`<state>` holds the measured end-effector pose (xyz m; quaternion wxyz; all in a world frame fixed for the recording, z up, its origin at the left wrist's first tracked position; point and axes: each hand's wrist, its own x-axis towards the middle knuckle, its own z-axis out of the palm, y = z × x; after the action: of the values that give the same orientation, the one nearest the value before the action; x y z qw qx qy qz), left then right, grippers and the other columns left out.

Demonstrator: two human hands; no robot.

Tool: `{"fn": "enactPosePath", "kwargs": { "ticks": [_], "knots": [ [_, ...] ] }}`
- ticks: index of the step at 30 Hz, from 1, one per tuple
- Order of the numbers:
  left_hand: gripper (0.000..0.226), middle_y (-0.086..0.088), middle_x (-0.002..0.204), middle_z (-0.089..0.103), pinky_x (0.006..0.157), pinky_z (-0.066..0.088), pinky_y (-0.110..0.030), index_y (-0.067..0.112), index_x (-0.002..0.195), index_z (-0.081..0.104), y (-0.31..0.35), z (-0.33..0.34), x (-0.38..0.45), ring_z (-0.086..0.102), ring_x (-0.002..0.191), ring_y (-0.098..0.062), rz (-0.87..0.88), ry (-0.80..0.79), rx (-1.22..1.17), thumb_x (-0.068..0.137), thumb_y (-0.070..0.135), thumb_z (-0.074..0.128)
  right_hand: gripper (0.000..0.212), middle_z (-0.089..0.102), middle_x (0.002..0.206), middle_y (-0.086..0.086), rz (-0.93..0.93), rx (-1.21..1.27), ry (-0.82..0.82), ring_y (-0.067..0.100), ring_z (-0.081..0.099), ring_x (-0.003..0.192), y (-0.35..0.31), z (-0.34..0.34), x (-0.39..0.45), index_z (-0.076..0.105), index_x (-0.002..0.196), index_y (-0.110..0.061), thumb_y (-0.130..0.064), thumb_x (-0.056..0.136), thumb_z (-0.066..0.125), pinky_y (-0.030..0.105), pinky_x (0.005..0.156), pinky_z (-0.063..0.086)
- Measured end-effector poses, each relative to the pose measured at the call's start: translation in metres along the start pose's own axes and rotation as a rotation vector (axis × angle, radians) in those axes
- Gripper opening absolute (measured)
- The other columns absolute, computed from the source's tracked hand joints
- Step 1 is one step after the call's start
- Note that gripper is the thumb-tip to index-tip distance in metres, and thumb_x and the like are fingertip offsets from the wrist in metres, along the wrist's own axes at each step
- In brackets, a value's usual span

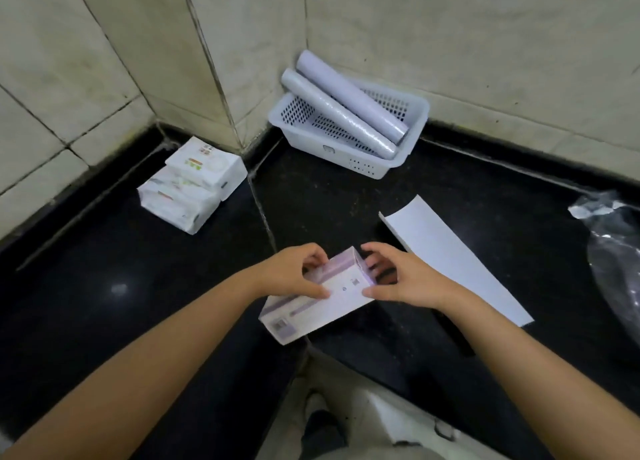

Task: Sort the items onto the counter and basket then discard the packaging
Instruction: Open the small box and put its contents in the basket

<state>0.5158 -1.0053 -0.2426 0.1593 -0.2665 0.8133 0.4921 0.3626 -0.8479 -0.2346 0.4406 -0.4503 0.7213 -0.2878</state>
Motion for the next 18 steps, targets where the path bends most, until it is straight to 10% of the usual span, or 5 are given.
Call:
{"fn": "enactPosePath", "kwargs": {
  "ticks": [4,10,18],
  "knots": [
    [0.046,0.008,0.120,0.053,0.093,0.036,-0.021,0.024,0.120,0.052,-0.013,-0.006,0.008,0.046,0.123,-0.013,0.034,0.011,0.012,0.079,0.025,0.071,0.058,0.056,0.096,-0.004,0.110,-0.017,0.049,0.007,0.055,0.081,0.003,0.010,0.015,0.045,0.128,-0.018,-0.016,0.076,0.072,0.003,0.066,0.045],
    [0.097,-0.006,0.154,0.022,0.113,0.027,-0.039,0.015,0.148,0.011,-0.029,0.014,-0.009,0.023,0.140,-0.026,-0.027,0.075,0.652,0.075,0.042,0.069,0.040,0.059,0.091,0.001,0.343,0.296,0.188,0.009,0.058,0.074,0.009,0.020,0.024,0.050,0.118,-0.016,-0.016,0.081,0.066,0.019,0.063,0.051],
    [0.065,-0.007,0.134,0.045,0.092,0.046,-0.035,0.014,0.138,0.029,-0.043,0.019,-0.020,0.051,0.115,-0.024,-0.118,0.155,0.577,0.082,0.024,0.061,0.020,0.066,0.076,-0.003,0.281,0.343,0.179,0.008,0.062,0.064,0.010,0.021,0.021,0.061,0.105,-0.012,-0.011,0.084,0.061,0.015,0.054,0.054]
  ]
}}
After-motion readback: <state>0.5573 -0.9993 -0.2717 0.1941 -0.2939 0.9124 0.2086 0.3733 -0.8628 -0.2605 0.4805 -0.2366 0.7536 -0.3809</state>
